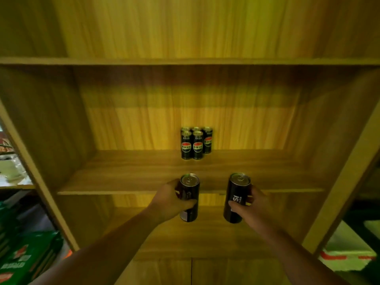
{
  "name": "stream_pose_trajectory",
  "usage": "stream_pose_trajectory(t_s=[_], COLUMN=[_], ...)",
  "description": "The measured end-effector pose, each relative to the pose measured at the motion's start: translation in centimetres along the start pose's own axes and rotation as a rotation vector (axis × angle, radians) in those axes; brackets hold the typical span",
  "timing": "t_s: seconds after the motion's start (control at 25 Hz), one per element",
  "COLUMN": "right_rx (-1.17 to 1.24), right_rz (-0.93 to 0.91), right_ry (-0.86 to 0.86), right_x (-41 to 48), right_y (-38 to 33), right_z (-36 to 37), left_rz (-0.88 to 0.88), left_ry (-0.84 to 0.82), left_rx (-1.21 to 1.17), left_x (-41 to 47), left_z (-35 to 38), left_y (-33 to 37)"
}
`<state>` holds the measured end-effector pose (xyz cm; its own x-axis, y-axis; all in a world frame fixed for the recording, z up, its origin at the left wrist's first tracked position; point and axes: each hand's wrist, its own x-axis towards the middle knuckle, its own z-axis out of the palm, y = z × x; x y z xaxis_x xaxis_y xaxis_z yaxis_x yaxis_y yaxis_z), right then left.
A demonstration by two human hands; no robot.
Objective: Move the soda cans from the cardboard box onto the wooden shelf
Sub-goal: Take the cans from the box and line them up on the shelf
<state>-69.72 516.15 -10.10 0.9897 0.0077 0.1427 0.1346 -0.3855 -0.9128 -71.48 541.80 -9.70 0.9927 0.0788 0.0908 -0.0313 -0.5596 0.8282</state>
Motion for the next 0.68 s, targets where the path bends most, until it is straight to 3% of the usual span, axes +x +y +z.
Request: stream_pose_trajectory(t_s=[0.32,0.68], right_rx=[0.013,0.009], right_rz=[-0.022,0.044], right_ry=[-0.052,-0.170], right_x=[9.8,21.6], right_y=[-4.7,-0.4], right_z=[1.0,7.4], left_rz=[0.005,-0.122], left_ry=[0.118,0.146], left_rx=[-0.037,-0.030], left_x=[10.3,20.7], left_z=[-3.8,-1.2], left_y=[1.5,-2.9])
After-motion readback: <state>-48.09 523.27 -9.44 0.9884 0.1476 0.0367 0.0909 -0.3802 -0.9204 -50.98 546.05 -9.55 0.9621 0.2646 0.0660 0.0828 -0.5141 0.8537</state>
